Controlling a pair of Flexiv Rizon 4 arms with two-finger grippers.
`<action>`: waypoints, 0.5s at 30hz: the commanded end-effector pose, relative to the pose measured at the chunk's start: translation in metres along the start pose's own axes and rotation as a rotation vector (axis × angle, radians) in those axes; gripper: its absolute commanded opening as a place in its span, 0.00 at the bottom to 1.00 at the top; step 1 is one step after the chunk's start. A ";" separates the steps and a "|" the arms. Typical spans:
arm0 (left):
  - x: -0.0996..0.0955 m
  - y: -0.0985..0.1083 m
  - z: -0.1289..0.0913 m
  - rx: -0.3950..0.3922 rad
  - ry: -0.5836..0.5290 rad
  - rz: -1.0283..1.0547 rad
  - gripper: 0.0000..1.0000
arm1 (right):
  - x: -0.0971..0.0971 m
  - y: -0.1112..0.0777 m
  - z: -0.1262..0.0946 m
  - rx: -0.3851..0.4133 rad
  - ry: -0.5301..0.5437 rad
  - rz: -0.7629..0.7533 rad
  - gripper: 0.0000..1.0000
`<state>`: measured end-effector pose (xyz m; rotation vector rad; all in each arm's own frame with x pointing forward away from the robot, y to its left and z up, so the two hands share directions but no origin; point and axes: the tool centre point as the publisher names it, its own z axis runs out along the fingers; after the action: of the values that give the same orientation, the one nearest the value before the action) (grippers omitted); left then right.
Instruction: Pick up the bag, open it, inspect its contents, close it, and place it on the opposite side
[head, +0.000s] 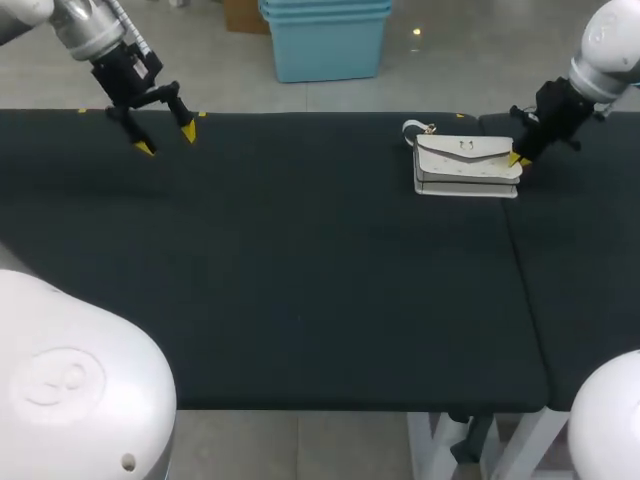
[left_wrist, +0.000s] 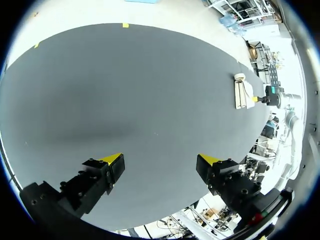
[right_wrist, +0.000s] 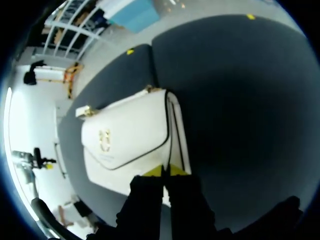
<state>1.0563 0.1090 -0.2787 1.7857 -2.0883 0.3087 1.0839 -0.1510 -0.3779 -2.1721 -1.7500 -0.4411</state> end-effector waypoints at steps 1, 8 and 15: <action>0.003 -0.001 -0.009 0.013 -0.040 0.007 1.00 | -0.001 0.004 0.002 0.009 -0.002 0.001 0.00; -0.008 -0.005 -0.020 0.032 -0.056 0.013 1.00 | -0.046 0.050 -0.019 0.035 0.049 -0.006 0.00; -0.016 -0.008 -0.023 0.037 -0.067 -0.009 1.00 | -0.099 0.103 -0.051 0.013 0.093 0.072 0.00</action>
<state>1.0688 0.1305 -0.2647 1.8509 -2.1357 0.2897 1.1300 -0.2514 -0.3758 -2.2806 -1.6542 -0.5518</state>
